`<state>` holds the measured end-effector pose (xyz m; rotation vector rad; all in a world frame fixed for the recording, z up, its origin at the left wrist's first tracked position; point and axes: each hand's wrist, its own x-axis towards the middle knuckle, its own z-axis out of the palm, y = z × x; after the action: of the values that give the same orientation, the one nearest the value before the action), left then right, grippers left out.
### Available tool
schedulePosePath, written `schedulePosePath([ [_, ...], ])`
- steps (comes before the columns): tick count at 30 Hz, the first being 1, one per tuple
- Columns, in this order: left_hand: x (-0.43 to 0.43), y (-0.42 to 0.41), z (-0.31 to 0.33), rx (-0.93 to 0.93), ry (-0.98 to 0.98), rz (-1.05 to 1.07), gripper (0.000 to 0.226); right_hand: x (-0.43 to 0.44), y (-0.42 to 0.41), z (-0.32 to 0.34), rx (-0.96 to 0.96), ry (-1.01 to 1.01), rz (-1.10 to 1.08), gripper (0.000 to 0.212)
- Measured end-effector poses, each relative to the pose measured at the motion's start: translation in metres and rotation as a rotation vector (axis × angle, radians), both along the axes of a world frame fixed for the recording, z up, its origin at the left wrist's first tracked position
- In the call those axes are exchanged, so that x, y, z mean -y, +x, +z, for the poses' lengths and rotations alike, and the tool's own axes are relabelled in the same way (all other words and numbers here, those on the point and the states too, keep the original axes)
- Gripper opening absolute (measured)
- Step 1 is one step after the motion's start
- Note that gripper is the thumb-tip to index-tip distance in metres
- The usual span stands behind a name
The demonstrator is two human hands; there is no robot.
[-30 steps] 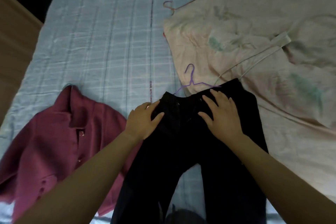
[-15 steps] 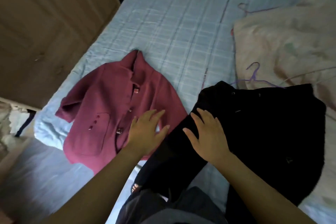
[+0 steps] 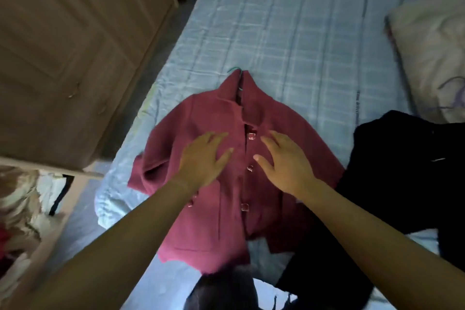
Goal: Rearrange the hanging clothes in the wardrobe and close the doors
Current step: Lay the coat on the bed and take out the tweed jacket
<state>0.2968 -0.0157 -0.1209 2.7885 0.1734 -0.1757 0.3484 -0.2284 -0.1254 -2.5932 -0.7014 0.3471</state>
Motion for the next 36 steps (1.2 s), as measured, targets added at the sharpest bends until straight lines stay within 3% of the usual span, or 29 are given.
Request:
schedulePosePath([
  [6, -0.092, 0.09, -0.043, -0.001, 0.012, -0.07, 0.067, -0.062, 0.073, -0.068, -0.022, 0.012, -0.153, 0.058],
  [10, -0.135, 0.142, -0.101, -0.013, 0.013, -0.036, 0.061, -0.067, 0.127, -0.124, -0.017, -0.043, -0.242, 0.048],
  [15, -0.18, 0.195, -0.169, -0.09, 0.101, 0.026, 0.055, -0.059, 0.184, -0.185, -0.008, -0.082, -0.351, 0.05],
  [21, -0.2, 0.213, -0.212, -0.194, -0.032, 0.132, 0.047, -0.049, 0.205, -0.208, -0.012, -0.082, -0.461, 0.038],
  [26, -0.203, 0.201, -0.208, -0.142, -0.083, 0.085, 0.038, -0.045, 0.201, -0.209, -0.042, 0.058, -0.46, 0.027],
  [30, -0.225, 0.201, -0.17, 0.043, -0.003, 0.093, 0.049, -0.067, 0.184, -0.199, -0.011, 0.257, -0.421, 0.019],
  [36, -0.295, 0.249, -0.15, 0.125, -0.013, 0.143, 0.027, -0.129, 0.252, -0.181, 0.094, 0.317, -0.408, 0.019],
])
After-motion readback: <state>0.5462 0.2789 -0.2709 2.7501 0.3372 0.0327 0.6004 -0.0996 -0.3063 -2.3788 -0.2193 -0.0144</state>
